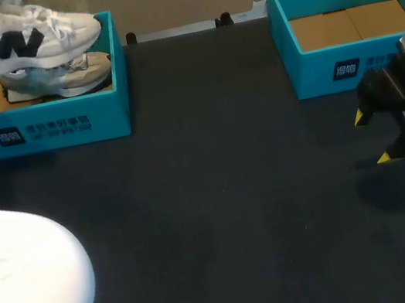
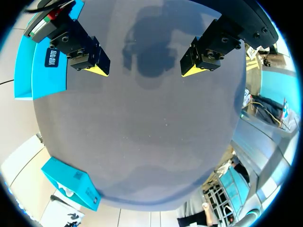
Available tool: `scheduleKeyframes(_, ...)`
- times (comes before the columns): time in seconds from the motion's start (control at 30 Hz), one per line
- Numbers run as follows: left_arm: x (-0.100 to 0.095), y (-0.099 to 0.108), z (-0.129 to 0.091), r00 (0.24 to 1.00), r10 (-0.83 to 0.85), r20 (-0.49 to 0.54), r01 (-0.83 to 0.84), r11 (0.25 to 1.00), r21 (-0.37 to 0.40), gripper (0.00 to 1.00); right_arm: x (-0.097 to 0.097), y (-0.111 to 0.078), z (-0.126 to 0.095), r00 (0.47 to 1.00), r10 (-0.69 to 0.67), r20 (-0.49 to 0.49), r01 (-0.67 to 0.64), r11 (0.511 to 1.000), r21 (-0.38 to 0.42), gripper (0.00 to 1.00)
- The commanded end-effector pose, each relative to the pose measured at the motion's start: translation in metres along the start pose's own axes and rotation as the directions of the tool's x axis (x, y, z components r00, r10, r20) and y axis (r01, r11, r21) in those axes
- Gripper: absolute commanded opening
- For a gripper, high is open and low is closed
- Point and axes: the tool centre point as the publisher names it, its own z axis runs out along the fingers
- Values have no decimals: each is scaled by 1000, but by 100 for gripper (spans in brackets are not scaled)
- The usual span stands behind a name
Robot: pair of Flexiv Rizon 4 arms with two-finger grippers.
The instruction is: Take the shoe out of the shoebox, open the shoe tongue, remove and reinsert the insole, then place the shoe into the shoebox
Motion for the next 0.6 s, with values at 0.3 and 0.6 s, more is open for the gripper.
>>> scheduleKeyframes(0.3,1,-24,-26,1000,-2,-8,1,999,-43,0,1,0,0,1000,-1,2,1,1000,2,100)
scheduleKeyframes(0.6,1,-61,-37,998,35,60,-32,998,-57,0,1,0,0,1000,-1,2,1,1000,2,100)
